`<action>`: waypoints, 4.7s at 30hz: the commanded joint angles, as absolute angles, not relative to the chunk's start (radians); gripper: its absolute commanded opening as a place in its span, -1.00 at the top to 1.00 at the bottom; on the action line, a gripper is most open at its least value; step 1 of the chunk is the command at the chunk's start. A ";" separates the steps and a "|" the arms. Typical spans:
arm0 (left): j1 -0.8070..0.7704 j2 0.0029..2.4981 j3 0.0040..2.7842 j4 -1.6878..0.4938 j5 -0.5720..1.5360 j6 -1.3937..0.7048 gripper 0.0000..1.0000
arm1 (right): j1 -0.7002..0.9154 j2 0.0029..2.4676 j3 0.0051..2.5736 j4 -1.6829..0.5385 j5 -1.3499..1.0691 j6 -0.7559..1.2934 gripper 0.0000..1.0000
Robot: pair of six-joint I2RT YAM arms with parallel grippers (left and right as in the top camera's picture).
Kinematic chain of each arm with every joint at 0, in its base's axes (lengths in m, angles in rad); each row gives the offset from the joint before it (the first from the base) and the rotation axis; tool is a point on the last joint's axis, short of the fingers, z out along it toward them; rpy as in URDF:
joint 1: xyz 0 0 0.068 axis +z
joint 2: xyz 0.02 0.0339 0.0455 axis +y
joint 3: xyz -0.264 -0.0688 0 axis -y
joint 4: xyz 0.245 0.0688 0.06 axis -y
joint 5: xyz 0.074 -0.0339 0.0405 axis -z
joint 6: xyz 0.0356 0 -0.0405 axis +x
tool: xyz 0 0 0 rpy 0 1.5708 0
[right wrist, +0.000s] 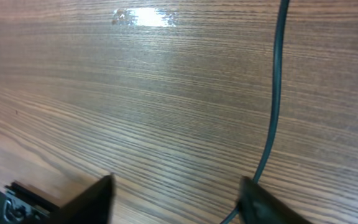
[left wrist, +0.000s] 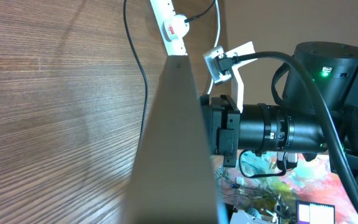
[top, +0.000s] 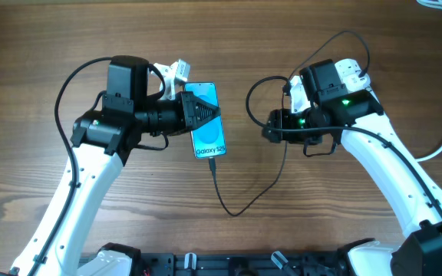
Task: Plug charger to phone and switch on socket
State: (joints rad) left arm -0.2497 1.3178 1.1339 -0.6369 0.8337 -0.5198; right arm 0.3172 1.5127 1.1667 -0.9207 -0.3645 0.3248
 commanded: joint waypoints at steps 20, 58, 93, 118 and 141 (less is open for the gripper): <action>-0.256 1.305 1.144 -0.638 0.844 -0.501 0.92 | 0.315 1.504 1.170 -0.895 -0.311 0.318 -0.99; -0.224 1.305 1.144 -0.294 1.027 -0.555 0.92 | 0.315 1.465 1.171 -0.937 -1.422 -0.500 -0.46; -0.293 1.305 1.144 -0.186 1.105 -0.448 0.92 | 0.375 1.466 1.170 -0.218 -1.308 0.371 0.35; -0.293 1.305 1.144 -0.195 1.004 -0.562 0.92 | 0.375 1.466 1.170 -0.207 -1.351 0.396 0.60; -0.288 1.305 1.144 -0.072 1.070 -0.711 -0.02 | 0.375 1.466 1.170 0.048 -1.617 0.479 0.91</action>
